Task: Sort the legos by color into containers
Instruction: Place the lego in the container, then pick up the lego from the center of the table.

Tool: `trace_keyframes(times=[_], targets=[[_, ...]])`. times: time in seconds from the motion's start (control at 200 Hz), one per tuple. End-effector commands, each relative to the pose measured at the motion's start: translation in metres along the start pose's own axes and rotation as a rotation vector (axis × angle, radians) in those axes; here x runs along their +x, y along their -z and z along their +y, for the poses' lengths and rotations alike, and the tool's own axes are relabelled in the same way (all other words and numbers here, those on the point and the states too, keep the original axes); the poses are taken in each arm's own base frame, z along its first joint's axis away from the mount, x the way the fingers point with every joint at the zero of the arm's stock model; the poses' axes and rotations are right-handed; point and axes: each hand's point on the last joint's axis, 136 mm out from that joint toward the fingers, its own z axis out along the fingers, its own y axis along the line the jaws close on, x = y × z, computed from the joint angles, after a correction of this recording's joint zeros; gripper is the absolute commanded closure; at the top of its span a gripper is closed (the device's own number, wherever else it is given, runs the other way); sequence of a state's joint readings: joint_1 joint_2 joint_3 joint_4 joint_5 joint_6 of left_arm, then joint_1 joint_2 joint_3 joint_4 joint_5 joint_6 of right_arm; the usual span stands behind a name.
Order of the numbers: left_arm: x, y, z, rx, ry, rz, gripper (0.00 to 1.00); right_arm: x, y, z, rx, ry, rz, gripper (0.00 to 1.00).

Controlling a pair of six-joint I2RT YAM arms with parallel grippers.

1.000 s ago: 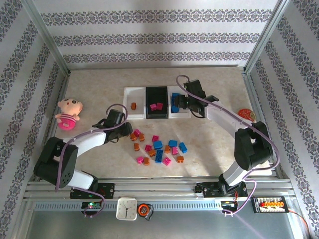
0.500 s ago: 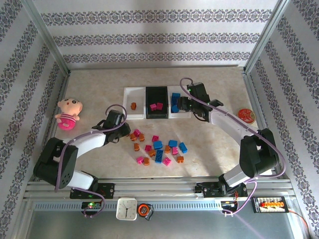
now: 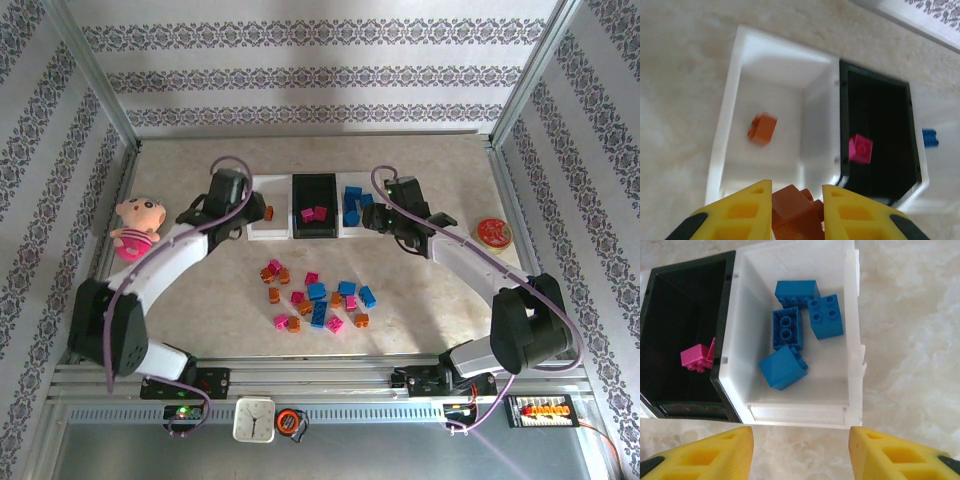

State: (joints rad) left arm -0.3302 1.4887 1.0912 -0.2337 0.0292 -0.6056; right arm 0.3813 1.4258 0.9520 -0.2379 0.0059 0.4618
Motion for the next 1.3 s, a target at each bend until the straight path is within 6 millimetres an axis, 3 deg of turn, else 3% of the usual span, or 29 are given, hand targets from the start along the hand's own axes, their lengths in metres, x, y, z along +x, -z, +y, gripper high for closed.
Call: trace_keyframes(times=[0.0, 0.18, 0.315, 0.5, 0.6, 0.745, 0.964, 1.124, 1.189, 1.299], targets=[[-0.007, -0.035, 0.015, -0.093, -0.057, 0.047, 0.82, 0.006, 0.01, -0.001, -0.022, -0.032, -0.009, 0.47], [-0.016, -0.082, 0.017, -0.132, -0.063, 0.089, 0.75, 0.025, 0.022, -0.005, -0.019, -0.031, -0.001, 0.46], [-0.015, -0.1, 0.02, -0.149, -0.062, 0.122, 0.65, 0.035, 0.028, -0.008, -0.026, -0.042, 0.006, 0.46], [-0.017, -0.085, 0.01, -0.099, -0.044, 0.113, 0.35, 0.039, 0.033, -0.006, -0.035, -0.04, 0.006, 0.43], [-0.012, -0.06, 0.003, -0.04, -0.016, 0.089, 0.29, 0.037, 0.035, -0.004, -0.042, -0.039, -0.002, 0.43], [0.027, -0.016, 0.001, 0.025, -0.01, 0.098, 0.27, 0.036, 0.037, -0.001, -0.055, -0.036, -0.005, 0.42], [0.116, 0.031, 0.021, 0.085, -0.018, 0.221, 0.23, 0.042, 0.032, 0.0, -0.06, -0.033, 0.01, 0.43], [0.165, 0.043, 0.034, 0.113, 0.014, 0.321, 0.25, 0.045, 0.027, 0.001, -0.063, -0.04, 0.017, 0.43], [0.175, 0.041, 0.037, 0.117, 0.018, 0.336, 0.32, 0.045, 0.026, 0.001, -0.062, -0.043, 0.015, 0.43], [0.181, 0.034, 0.032, 0.15, 0.019, 0.347, 0.32, 0.045, 0.025, 0.003, -0.065, -0.041, 0.018, 0.43]])
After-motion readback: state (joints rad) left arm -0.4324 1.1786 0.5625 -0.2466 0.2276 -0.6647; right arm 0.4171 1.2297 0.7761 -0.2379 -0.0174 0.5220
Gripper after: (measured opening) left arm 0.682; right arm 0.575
